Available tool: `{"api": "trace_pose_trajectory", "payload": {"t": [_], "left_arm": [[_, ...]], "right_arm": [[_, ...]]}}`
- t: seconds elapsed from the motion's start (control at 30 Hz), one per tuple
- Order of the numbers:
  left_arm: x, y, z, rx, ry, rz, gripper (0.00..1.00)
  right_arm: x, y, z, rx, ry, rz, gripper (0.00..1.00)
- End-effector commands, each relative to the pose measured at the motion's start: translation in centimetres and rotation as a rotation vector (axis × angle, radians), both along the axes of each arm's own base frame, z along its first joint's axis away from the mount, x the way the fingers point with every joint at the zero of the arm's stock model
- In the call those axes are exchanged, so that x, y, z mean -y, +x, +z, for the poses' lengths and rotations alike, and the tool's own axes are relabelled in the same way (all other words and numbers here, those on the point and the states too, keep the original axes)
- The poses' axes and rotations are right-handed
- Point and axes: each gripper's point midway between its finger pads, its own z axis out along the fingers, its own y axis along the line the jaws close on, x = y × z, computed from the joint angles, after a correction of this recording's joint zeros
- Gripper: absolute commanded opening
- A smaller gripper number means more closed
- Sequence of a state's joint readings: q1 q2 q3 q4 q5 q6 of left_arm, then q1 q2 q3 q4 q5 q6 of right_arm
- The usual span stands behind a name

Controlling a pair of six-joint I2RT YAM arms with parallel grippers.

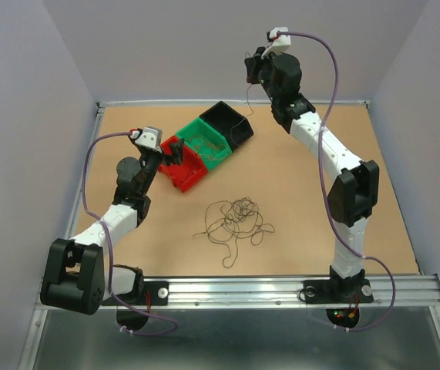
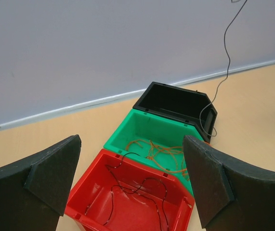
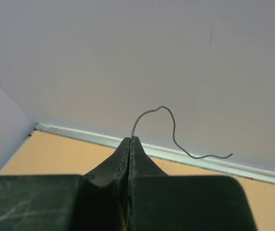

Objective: Untangle the cables

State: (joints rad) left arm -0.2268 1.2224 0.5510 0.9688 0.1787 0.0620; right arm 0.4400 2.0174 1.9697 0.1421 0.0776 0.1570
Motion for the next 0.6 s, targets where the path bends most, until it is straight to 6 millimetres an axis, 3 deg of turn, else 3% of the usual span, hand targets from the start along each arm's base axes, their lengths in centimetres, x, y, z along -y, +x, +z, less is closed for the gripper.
{"api": "trace_pose_trajectory", "payload": {"t": [0.0,0.2,0.4,0.57], "left_arm": [[-0.3,-0.5,4.4,0.129,-0.029,0.005,0.99],[-0.2,-0.6,4.5,0.132,-0.028,-0.001,0.99],[-0.1,-0.5,4.4,0.132,-0.025,-0.006,0.99],[0.0,-0.6,4.4,0.133,-0.023,-0.01,0.99]], "right_arm": [[0.1,-1.0,8.1,0.184,0.069,0.012,0.01],[-0.1,-2.1,10.4,0.234,0.086,0.042,0.0],[0.7,-5.9,16.1,0.385,0.162,0.092,0.01],[0.6,-5.9,16.9,0.384,0.158,0.099,0.0]]}}
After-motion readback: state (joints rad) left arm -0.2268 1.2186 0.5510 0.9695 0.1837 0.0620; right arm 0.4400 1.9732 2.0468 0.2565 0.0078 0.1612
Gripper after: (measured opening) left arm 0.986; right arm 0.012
